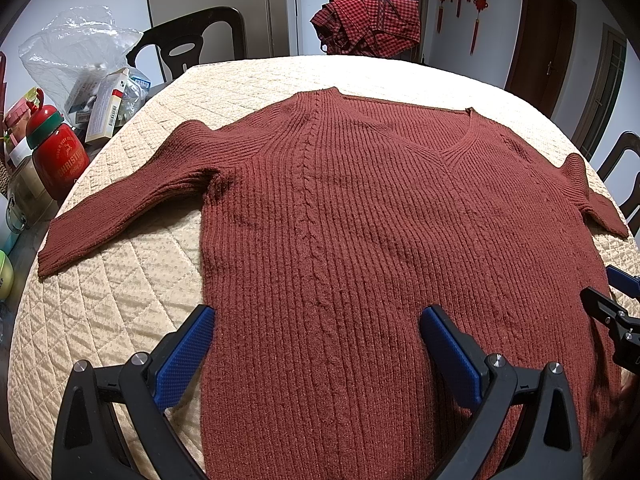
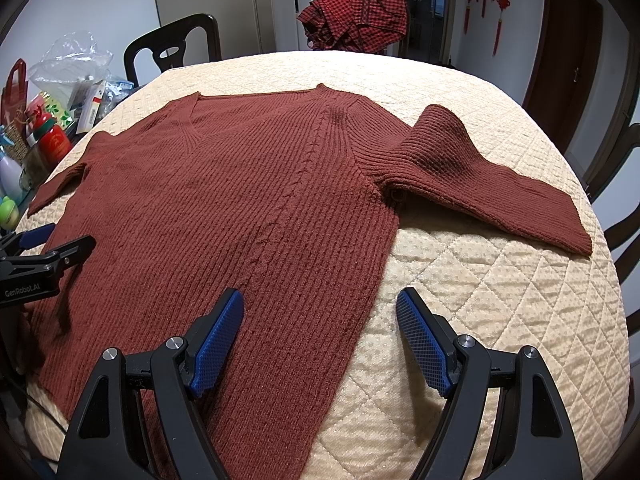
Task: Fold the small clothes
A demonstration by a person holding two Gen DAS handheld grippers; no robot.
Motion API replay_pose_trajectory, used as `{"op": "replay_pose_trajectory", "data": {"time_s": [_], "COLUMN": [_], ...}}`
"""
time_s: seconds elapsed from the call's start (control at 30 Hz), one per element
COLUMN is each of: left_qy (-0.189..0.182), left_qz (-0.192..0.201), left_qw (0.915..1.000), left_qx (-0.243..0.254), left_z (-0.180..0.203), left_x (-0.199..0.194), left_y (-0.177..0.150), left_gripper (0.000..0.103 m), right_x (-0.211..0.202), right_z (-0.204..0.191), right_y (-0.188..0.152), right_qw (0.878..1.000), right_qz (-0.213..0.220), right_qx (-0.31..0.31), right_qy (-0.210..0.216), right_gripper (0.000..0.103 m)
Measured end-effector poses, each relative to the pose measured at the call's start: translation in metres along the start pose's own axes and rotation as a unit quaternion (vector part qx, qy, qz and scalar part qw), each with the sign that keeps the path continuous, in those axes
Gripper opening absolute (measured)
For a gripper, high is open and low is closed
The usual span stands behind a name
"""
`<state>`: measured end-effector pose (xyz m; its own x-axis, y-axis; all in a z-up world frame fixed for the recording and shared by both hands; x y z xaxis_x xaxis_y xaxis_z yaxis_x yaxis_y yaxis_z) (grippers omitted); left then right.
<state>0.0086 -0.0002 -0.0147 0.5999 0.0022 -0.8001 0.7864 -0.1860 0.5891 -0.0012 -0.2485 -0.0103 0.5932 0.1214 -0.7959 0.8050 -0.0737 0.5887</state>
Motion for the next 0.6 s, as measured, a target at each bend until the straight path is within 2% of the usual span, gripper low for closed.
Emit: {"op": "replay_pose_trajectory", "data": {"time_s": [0.6], "left_qy": [0.0], "left_qz": [-0.003], "left_qw": [1.0], "left_qx": [0.0], "left_z": [-0.0052], "left_x": [-0.0014], "left_y": [0.0012], "left_gripper": [0.103], "right_x": [0.0024], "right_z": [-0.0018], "right_y": [0.005], "right_qw": [1.0], "right_qz": [-0.016], "right_qx": [-0.007], "right_qy": [-0.002], "right_gripper": [0.079]}}
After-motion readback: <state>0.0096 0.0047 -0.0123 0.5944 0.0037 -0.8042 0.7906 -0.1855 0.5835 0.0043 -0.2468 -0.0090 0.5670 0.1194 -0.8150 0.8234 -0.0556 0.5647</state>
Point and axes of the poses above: each gripper's, at about its wrist camera, not at the fingertips, and x roughly the way its jaws point, z to its right, y to its top, the point moved 2 cm from there along x, roughly the way its jaws point, and after that the axes turned 11 degrees about x, right-handed, at the moved point
